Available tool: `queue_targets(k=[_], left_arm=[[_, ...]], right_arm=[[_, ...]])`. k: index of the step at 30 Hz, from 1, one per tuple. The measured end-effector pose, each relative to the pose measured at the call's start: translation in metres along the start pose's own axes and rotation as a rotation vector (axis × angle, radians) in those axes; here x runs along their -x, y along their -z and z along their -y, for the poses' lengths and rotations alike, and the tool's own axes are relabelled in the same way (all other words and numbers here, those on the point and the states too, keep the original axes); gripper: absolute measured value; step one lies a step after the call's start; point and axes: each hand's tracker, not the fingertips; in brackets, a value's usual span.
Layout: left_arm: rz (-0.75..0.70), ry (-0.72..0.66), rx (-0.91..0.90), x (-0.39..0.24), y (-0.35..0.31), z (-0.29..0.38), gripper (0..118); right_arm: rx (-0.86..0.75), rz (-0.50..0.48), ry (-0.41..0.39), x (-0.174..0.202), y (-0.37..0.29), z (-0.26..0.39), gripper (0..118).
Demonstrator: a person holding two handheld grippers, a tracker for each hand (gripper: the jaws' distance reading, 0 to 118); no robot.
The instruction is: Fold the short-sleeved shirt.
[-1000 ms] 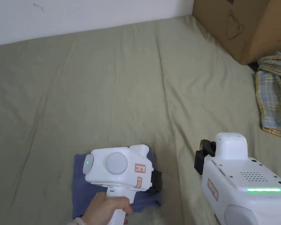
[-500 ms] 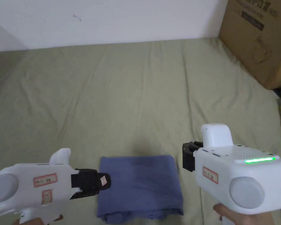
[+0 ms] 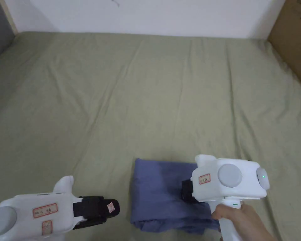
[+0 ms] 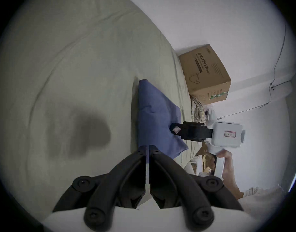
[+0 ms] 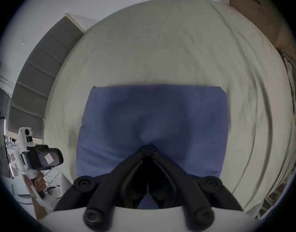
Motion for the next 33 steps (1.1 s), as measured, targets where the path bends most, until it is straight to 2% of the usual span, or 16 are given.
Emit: queue_targets(k=[1,2,4,5,8,11,13,20,21,22,23,24,25,26,28,33], left_arm=[[0.006,-0.004,0.006,0.002,0.004,-0.003,15],[0.005,-0.004,0.009,0.002,0.009,-0.006,32],[0.008,0.015,0.021,0.014,0.021,-0.015,79],[0.017,0.011,0.024,0.017,0.028,-0.019,91],[0.074,-0.049,0.058,0.021,0.049,-0.032,103],[0.120,-0.034,0.093,0.019,0.072,-0.041,115],[0.179,-0.042,0.099,0.015,0.087,-0.044,118],[0.345,-0.157,0.158,0.019,0.126,-0.057,117],[0.336,-0.141,0.175,0.017,0.129,-0.057,116],[0.300,-0.103,0.202,0.013,0.131,-0.057,108],[0.266,-0.062,0.214,0.010,0.132,-0.057,94],[0.191,-0.018,0.229,0.006,0.134,-0.056,64],[0.108,-0.005,0.251,0.007,0.139,-0.054,24],[0.110,-0.055,0.274,0.015,0.143,-0.054,25],[0.228,-0.125,0.244,0.024,0.136,-0.058,25],[0.122,-0.019,0.258,0.002,0.124,-0.065,25]], right_arm=[[0.002,-0.001,0.003,0.000,-0.002,0.000,1],[0.005,-0.001,0.002,0.000,-0.003,0.000,1],[0.005,-0.003,0.001,0.000,-0.003,0.001,1],[0.001,-0.002,0.001,0.000,-0.003,0.003,1],[-0.007,0.001,0.005,0.001,-0.003,0.004,1],[-0.013,-0.006,0.015,-0.001,-0.002,0.005,1],[-0.015,-0.014,0.023,-0.004,-0.002,0.006,1],[-0.021,-0.031,0.042,-0.007,-0.002,0.008,1],[-0.023,-0.030,0.039,-0.007,-0.002,0.008,1],[-0.023,-0.031,0.035,-0.007,-0.003,0.008,1],[-0.023,-0.030,0.034,-0.007,-0.003,0.009,1],[-0.024,-0.029,0.036,-0.008,-0.005,0.009,1],[-0.026,-0.034,0.049,-0.009,-0.005,0.009,1],[-0.025,-0.033,0.067,-0.010,-0.006,0.009,1],[-0.044,-0.042,0.079,-0.010,-0.011,0.012,1],[-0.214,-0.032,0.049,0.000,-0.045,0.021,1]])
